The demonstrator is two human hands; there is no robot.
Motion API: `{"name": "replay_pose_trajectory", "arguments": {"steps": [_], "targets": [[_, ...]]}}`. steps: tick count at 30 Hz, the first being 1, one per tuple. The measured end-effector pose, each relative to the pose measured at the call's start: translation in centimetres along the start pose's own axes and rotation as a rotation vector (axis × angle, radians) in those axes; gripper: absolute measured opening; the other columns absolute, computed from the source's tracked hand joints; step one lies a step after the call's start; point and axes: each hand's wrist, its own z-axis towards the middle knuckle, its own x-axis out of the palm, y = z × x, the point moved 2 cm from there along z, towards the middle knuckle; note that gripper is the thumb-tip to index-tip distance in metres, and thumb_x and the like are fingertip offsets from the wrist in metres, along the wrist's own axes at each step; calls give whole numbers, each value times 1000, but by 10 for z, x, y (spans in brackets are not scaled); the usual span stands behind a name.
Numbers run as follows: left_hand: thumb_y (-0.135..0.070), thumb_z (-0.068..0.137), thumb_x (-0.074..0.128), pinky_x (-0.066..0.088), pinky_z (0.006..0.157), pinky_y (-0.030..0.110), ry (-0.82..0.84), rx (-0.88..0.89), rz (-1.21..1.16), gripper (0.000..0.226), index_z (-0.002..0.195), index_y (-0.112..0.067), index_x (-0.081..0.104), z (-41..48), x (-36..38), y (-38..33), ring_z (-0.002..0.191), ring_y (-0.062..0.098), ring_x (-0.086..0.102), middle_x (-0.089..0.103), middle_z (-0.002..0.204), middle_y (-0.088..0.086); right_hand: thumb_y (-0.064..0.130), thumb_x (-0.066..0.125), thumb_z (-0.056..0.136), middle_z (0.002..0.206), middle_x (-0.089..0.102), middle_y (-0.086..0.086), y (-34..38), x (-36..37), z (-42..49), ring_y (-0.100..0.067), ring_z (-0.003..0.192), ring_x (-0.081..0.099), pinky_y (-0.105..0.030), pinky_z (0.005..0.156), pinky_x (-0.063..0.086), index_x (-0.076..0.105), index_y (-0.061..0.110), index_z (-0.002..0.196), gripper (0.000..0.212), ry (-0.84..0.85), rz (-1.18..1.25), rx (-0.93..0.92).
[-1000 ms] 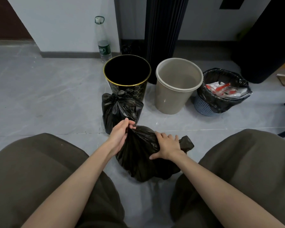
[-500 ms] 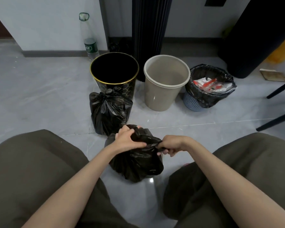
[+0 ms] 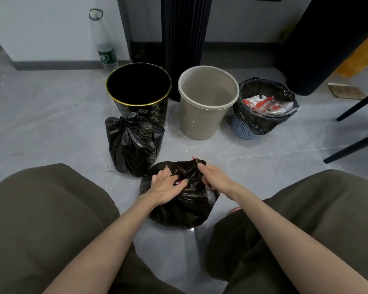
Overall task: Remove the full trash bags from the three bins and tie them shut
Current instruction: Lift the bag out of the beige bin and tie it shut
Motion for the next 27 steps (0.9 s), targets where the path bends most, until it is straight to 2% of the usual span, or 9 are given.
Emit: {"name": "replay_pose_trajectory", "arguments": {"steps": [3,7,12,15,18,20,22,24,27], "targets": [[-84,71,36,25,100,34,-19,15,77,70,114,-32,57,-2,3,-1,113,19,32,36,111,-2,42,21,103,115,60,-9,-7,0,-2,-30,112,52,-43,93,38,57,17,104,44,-184,-850,-76],[-75,70,54,27,98,34,-139,8,148,65,112,-26,59,2,8,-6,115,23,36,39,115,2,33,27,103,117,58,-5,-9,4,-3,-27,114,47,-40,92,35,56,18,117,35,-343,-1329,-201],[-68,72,60,27,100,35,-145,-74,65,62,117,-25,60,5,5,-6,116,25,38,43,117,4,26,37,101,103,67,-4,-3,4,0,-27,104,52,-34,76,38,58,14,110,25,-316,-1419,-369],[-67,72,61,29,98,35,-159,-110,38,61,115,-24,60,6,1,-4,115,26,41,45,115,5,29,71,83,59,66,1,4,-3,-3,-23,71,60,-27,49,39,63,16,72,19,-401,-1416,-519],[-66,71,63,32,98,37,-161,-138,-10,62,117,-24,59,7,-2,-1,116,27,43,47,115,7,25,85,67,42,54,3,5,-8,-2,-22,59,57,-23,40,26,57,15,55,32,-455,-1399,-534],[-65,72,63,31,100,37,-150,-122,8,65,121,-23,58,7,-1,-2,117,27,43,46,118,7,17,87,63,47,58,2,12,-6,-5,-23,67,59,-24,44,26,61,14,59,26,-463,-1402,-475],[-62,74,63,28,102,37,-145,-97,45,66,126,-22,55,7,2,-8,119,26,41,44,122,6,8,65,84,77,69,-2,12,-4,-6,-26,95,57,-29,56,32,66,11,87,5,-382,-1442,-362],[-60,75,63,28,102,37,-168,-88,63,62,123,-22,55,6,5,-13,119,26,41,44,124,7,4,42,94,103,67,-3,6,-2,-4,-26,112,48,-29,64,33,60,12,108,23,-279,-1496,-223],[-56,75,63,30,100,37,-178,-108,40,56,119,-22,55,4,8,-13,115,28,44,44,121,8,10,40,94,114,64,-5,9,1,-8,-25,111,55,-28,70,36,60,14,112,27,-198,-1456,-127]]}}
